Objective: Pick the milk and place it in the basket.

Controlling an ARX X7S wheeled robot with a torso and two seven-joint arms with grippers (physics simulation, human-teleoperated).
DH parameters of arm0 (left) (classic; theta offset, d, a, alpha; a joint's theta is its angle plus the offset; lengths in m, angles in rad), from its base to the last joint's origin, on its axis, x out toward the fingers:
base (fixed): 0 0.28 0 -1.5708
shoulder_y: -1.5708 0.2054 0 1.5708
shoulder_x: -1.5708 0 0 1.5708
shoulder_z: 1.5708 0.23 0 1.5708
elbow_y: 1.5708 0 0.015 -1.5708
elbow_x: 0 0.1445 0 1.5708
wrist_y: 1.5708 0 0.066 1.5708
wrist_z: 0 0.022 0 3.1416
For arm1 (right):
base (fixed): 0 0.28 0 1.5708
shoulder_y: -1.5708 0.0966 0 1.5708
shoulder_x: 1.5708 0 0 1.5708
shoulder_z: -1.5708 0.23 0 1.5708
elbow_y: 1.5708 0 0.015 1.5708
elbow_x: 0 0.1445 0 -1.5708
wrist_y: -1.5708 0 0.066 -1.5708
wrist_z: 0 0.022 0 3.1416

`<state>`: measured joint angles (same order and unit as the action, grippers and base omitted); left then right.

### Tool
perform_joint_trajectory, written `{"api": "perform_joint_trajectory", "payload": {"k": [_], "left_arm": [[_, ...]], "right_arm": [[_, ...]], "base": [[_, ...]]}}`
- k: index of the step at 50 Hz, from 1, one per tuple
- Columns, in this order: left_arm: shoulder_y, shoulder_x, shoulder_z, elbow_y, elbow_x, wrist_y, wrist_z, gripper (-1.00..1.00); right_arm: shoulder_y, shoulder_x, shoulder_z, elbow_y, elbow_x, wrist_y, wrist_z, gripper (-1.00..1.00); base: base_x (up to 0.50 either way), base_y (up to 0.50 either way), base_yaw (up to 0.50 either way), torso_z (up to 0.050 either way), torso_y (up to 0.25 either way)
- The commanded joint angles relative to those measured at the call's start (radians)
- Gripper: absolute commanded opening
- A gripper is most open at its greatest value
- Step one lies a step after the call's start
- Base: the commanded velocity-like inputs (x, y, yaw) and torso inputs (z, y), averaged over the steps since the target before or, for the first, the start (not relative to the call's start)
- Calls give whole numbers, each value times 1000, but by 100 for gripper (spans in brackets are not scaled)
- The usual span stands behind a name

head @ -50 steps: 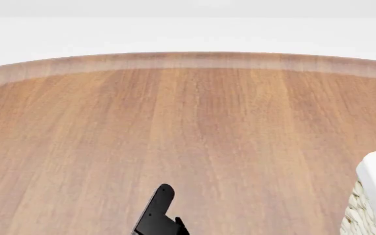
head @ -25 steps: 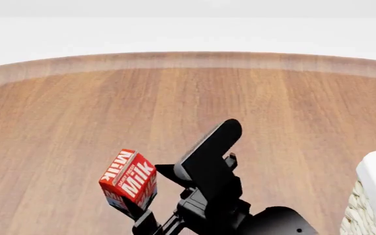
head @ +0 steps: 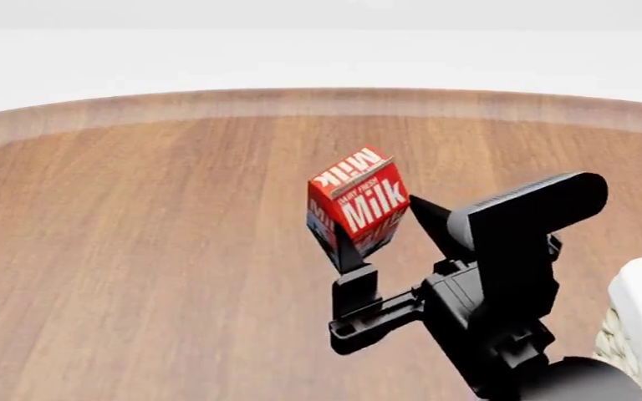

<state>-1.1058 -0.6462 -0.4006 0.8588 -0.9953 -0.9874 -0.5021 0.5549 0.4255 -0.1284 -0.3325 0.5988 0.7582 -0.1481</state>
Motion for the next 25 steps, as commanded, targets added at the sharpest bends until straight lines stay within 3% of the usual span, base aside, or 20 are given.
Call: {"api": "perform_joint_trajectory", "payload": {"k": [1, 15, 25], "left_arm": [[1, -3, 3, -2, -3, 5, -3, 100], [12, -7, 0, -1, -4, 13, -5, 100], [20, -9, 1, 0, -3, 20, -6, 100]], "right_arm": [[-9, -9, 106, -18, -32, -11, 126, -100], [-49, -36, 229, -37, -49, -44, 255, -100], [-60, -35, 210, -21, -73, -82, 245, -100]], "base": [[0, 0, 0, 0, 0], [0, 0, 0, 0, 1], [0, 0, 0, 0, 2]]}}
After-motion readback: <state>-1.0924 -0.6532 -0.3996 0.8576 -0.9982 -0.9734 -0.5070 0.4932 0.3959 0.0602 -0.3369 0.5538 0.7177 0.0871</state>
